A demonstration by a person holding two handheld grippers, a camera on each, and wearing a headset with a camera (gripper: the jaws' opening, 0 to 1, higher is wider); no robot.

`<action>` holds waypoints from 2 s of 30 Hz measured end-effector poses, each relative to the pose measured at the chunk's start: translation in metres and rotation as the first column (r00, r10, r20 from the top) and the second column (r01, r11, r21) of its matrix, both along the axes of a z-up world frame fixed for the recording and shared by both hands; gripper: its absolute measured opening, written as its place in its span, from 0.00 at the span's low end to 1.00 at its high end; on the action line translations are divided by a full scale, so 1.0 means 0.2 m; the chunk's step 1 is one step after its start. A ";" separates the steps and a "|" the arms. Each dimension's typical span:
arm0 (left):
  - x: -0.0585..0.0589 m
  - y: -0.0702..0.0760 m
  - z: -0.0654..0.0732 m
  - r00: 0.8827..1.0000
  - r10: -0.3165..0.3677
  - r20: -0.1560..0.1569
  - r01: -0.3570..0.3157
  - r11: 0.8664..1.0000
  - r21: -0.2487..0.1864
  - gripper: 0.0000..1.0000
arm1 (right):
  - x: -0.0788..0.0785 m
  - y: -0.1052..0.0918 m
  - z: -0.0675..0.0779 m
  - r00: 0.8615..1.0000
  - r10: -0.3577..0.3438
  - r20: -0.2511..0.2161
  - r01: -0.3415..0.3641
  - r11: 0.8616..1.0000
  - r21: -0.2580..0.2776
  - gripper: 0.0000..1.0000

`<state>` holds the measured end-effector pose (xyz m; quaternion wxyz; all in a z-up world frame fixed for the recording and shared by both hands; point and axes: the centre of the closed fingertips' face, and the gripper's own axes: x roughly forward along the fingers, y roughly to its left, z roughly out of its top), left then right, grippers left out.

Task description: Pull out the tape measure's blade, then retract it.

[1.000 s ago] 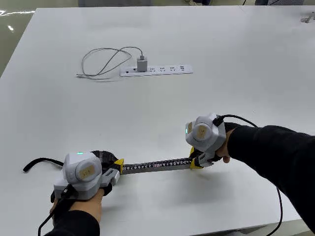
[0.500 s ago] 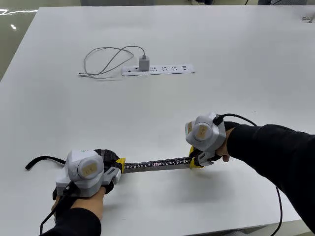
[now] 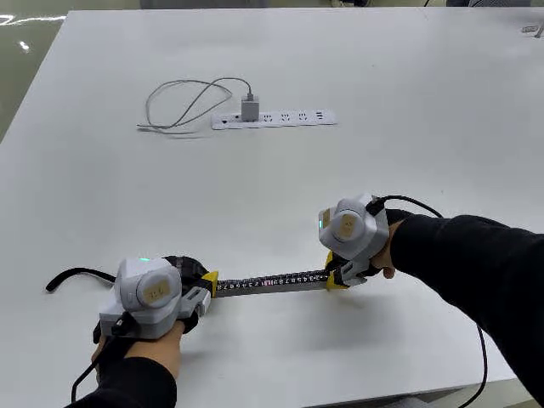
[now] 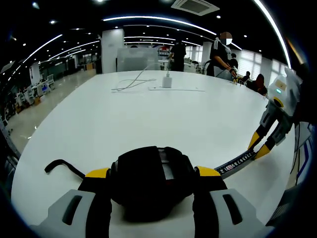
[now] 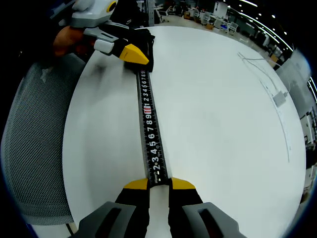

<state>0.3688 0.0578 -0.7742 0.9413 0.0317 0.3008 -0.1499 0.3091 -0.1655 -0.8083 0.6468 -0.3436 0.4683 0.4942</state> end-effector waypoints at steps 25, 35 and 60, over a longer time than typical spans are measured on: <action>0.00 0.00 0.00 1.000 -0.007 -0.002 0.007 1.000 0.000 0.62 | 0.01 0.04 0.00 1.000 0.015 -0.001 -0.015 1.000 0.004 0.10; 0.00 0.00 -0.01 1.000 -0.006 -0.019 0.006 1.000 0.000 0.62 | 0.01 0.06 0.00 1.000 0.021 0.002 -0.021 1.000 0.013 0.10; 0.00 0.00 -0.01 0.999 -0.026 -0.025 0.027 1.000 0.006 0.62 | 0.02 0.11 0.00 0.999 0.051 0.009 -0.052 0.999 0.008 0.10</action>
